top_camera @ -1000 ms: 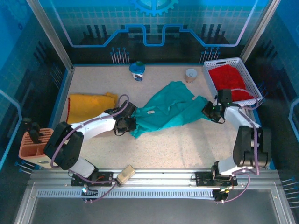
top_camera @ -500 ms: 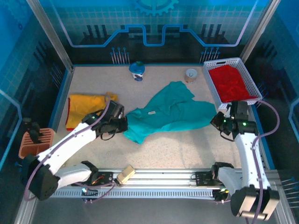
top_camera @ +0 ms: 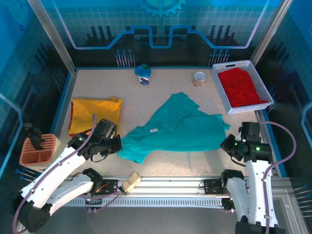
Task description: Fold and stack the t-shirts
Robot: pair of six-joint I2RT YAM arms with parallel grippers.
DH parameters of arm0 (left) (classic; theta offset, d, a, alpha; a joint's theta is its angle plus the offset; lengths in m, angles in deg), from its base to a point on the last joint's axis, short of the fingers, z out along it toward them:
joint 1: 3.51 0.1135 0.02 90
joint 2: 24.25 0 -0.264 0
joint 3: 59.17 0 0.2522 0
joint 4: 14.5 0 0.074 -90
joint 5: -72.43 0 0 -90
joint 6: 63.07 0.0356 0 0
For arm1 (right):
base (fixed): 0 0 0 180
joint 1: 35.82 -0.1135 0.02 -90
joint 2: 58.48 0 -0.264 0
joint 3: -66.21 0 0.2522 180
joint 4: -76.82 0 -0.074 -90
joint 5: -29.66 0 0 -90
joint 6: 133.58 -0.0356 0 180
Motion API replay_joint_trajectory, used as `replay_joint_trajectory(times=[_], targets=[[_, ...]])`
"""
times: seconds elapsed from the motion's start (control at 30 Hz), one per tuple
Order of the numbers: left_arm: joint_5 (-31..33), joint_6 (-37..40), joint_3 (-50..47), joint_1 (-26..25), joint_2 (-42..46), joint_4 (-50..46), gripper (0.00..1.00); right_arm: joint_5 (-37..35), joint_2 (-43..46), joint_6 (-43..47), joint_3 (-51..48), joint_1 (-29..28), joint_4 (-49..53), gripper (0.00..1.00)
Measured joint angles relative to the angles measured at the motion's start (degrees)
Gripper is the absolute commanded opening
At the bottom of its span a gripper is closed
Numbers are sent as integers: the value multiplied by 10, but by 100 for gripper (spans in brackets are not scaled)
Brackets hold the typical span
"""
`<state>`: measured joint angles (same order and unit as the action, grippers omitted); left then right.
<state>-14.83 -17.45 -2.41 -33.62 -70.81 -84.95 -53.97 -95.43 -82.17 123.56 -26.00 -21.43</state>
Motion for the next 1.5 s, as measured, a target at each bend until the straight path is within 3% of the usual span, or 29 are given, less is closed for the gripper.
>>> replay_joint_trajectory(times=[0.03, 0.1, 0.2, 0.27, 0.33, 0.5, 0.63, 0.93, 1.27, 1.5], targets=[[0, -6, -5, 0, 2, -4, 10, -2, 1, -2, 0, 0, 9, 1], [0, -11, -11, 0, 0, -9, 13, -5, 3, -5, 0, 0, 20, 15], [0, -21, -13, 0, -12, -15, 34, -11, 5, -13, 0, 0, 35, 46], [0, -22, -13, 0, -23, -15, 42, -15, 7, -12, 6, 0, 39, 72], [5, -19, -11, 0, -35, -16, 47, -19, 6, -12, 16, 0, 40, 83], [28, 8, 41, 0, -71, -15, 50, -15, 6, -2, 23, 0, 15, 89], [31, 46, 100, -19, -129, 42, 51, 12, 2, -2, -3, 0, -62, 91], [36, 171, 242, -92, -383, 173, 56, 35, -96, 23, -40, 0, -210, 93], [52, 276, 401, -166, -622, 251, 61, 67, -164, 42, -90, 0, -316, 93], [107, 303, 499, -182, -737, 247, 50, 78, -172, 51, -97, 0, -337, 93]])
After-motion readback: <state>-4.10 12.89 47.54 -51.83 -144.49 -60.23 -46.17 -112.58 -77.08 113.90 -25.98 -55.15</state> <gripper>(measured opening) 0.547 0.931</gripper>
